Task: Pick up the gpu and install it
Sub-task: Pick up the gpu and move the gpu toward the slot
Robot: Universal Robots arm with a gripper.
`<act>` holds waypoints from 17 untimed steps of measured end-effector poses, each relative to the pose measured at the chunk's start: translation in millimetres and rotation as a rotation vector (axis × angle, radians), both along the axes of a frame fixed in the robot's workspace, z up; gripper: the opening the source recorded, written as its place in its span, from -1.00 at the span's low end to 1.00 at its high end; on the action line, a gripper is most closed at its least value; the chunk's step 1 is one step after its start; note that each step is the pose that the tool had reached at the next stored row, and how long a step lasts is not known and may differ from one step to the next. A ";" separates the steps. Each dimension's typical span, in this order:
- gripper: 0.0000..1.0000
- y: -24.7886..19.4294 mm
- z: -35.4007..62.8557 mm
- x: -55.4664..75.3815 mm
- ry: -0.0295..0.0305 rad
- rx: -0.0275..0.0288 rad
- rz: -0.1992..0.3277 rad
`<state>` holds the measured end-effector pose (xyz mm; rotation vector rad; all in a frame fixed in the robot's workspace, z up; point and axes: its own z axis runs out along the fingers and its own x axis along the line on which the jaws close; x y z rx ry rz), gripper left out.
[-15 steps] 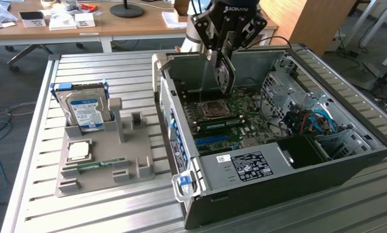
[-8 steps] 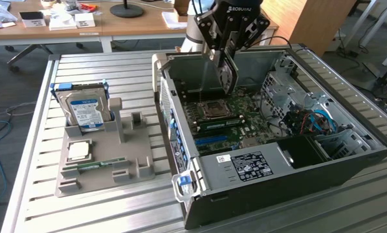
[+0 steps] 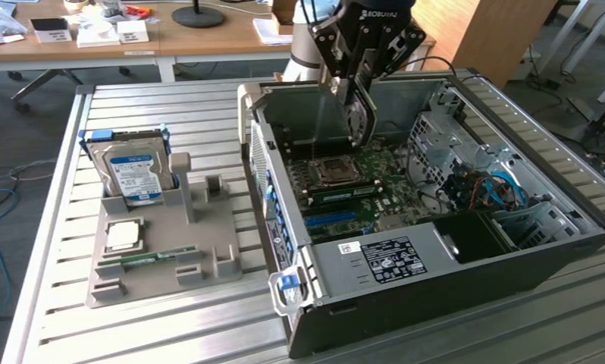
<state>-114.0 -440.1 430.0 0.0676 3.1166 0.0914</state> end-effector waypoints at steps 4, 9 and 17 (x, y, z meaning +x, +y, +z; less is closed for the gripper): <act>-0.46 0.0 0.0 2.0 0.0000 -0.0001 0.000; -0.46 0.0 0.0 4.3 0.0000 0.0000 0.000; -0.46 0.0 0.0 8.2 -0.0001 -0.0001 0.000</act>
